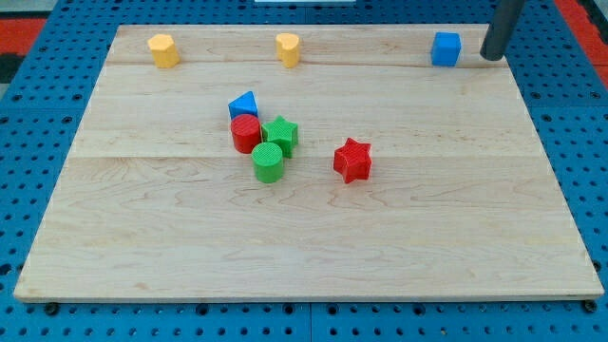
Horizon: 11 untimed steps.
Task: Move your arm above the red star
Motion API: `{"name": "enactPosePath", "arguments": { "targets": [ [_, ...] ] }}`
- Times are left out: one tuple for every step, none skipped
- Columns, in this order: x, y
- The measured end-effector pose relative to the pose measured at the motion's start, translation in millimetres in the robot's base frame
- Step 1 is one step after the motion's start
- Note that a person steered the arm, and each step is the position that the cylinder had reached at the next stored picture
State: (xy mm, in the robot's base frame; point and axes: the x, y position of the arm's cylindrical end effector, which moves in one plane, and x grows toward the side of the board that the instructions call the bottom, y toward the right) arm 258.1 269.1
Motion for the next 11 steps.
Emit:
{"name": "enactPosePath", "arguments": {
  "targets": [
    [-9.4, -3.6],
    [-9.4, -24.9],
    [-9.4, -52.5],
    [-14.6, -47.7],
    [-7.7, -18.8],
    [-6.0, -18.8],
    [31.4, -40.9],
    [92.2, -89.1],
    [133.7, -129.3],
    [147.8, -182.4],
    [147.8, -239.7]
  ]
}}
